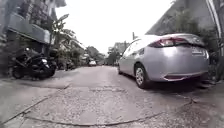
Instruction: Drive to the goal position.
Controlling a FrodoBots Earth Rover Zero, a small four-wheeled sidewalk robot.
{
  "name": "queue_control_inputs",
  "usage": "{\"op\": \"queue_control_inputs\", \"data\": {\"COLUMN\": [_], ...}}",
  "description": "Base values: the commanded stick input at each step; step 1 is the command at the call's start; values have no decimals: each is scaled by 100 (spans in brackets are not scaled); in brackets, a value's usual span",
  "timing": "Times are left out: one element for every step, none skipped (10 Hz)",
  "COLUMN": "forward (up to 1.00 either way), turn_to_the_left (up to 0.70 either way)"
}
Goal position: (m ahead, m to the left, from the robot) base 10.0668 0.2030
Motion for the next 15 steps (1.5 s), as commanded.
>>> {"op": "queue_control_inputs", "data": {"forward": [100,100,100,100,100,100,100,100,100,100,100,100,100,100,100], "turn_to_the_left": [15,0,0,2,27,27,22,3,0,0,0,0,0,0,0]}}
